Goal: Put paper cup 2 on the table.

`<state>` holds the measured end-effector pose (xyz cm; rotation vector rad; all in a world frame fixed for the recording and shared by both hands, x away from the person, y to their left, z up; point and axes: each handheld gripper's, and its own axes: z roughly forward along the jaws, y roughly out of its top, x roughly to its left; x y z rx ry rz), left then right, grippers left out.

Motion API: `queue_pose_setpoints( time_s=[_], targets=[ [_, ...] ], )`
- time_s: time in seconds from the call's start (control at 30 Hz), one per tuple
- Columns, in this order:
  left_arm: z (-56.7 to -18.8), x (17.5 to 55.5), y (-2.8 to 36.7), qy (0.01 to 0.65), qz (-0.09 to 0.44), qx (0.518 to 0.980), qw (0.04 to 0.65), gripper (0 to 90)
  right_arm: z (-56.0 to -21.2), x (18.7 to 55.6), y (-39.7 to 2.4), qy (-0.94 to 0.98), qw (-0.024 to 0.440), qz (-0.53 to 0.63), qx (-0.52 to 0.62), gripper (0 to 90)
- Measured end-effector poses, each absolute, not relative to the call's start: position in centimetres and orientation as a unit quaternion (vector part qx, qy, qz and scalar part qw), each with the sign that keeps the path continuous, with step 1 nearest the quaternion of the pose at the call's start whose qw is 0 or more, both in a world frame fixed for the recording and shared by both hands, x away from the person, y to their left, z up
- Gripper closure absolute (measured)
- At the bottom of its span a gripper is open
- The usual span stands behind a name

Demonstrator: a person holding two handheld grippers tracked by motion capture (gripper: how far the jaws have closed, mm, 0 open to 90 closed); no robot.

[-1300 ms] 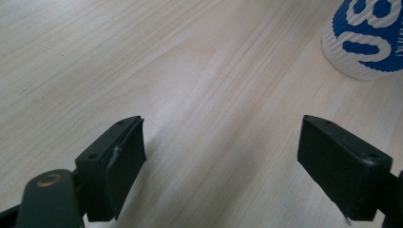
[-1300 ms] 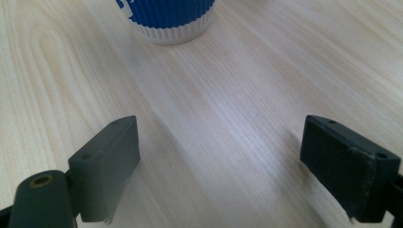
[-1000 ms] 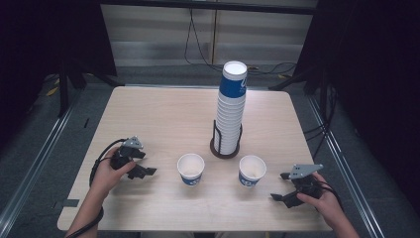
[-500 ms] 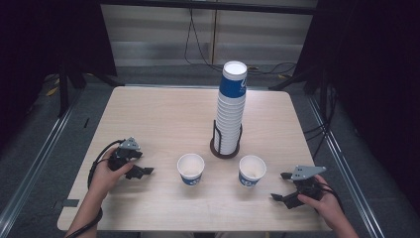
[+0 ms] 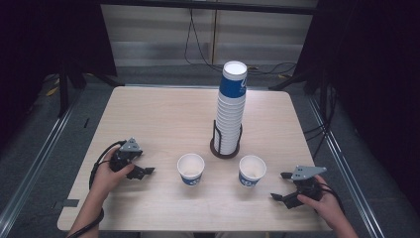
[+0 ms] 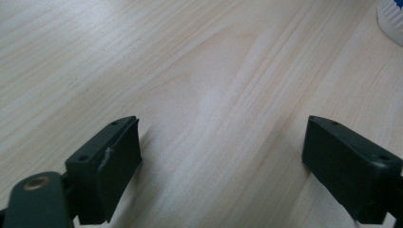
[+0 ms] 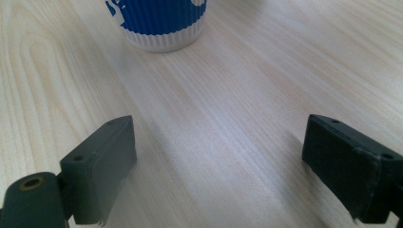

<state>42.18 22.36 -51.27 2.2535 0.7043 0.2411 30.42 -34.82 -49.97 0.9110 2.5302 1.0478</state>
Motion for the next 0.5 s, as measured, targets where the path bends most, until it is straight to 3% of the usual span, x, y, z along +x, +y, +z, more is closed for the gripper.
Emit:
queue_pose_setpoints(
  time_s=[0.5],
  targets=[
    [-51.65, 42.17, 22.60, 0.270, 0.099, 0.875, 0.388, 7.3, -49.98, 30.41, -34.81, 0.869, 0.128, 0.360, 0.314, 10.0]
  ],
)
